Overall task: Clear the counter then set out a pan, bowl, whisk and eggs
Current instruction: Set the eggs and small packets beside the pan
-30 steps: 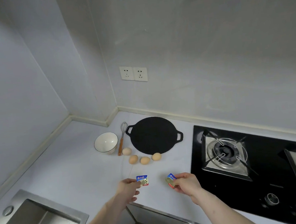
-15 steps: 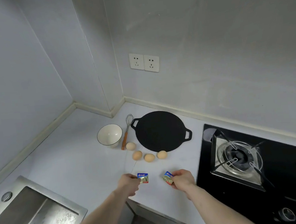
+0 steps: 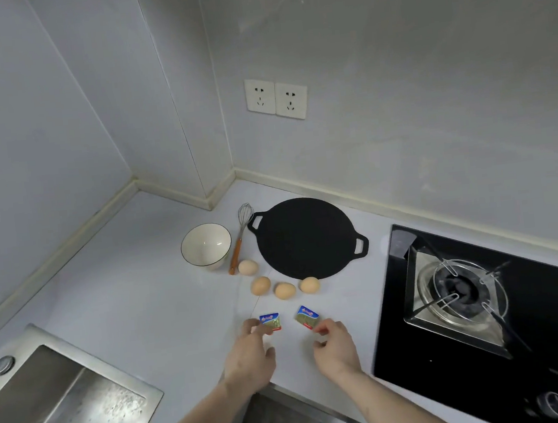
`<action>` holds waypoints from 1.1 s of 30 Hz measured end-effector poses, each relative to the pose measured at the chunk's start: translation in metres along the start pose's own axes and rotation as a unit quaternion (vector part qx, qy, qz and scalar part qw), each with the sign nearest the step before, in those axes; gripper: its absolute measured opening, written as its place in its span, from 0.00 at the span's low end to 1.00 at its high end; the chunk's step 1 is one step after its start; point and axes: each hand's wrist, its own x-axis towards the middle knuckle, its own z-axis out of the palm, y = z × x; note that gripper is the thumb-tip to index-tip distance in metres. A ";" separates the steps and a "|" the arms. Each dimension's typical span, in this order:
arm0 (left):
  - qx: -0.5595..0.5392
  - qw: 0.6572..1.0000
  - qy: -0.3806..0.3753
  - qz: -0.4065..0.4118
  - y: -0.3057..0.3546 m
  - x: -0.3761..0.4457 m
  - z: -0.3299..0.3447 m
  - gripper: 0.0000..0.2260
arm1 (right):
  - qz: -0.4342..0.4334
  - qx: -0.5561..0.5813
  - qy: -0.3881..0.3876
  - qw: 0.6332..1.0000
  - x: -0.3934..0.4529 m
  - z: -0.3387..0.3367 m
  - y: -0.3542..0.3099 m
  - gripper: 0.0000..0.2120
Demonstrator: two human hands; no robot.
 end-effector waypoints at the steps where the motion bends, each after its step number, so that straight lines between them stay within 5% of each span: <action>1: 0.033 0.999 -0.012 0.029 0.000 -0.001 0.003 0.18 | -0.008 -0.021 -0.016 1.000 0.000 0.002 0.001 0.14; 5: 0.130 0.987 -0.045 0.080 -0.001 0.000 0.007 0.23 | -0.028 -0.055 -0.052 0.997 0.005 0.005 -0.006 0.22; 15: 0.164 0.981 -0.049 0.086 0.003 0.024 -0.001 0.25 | -0.033 -0.084 -0.098 0.991 0.018 0.000 -0.016 0.29; 33: 0.181 0.979 -0.067 0.063 0.011 0.025 -0.009 0.27 | -0.050 -0.102 -0.119 0.986 0.013 0.000 -0.022 0.28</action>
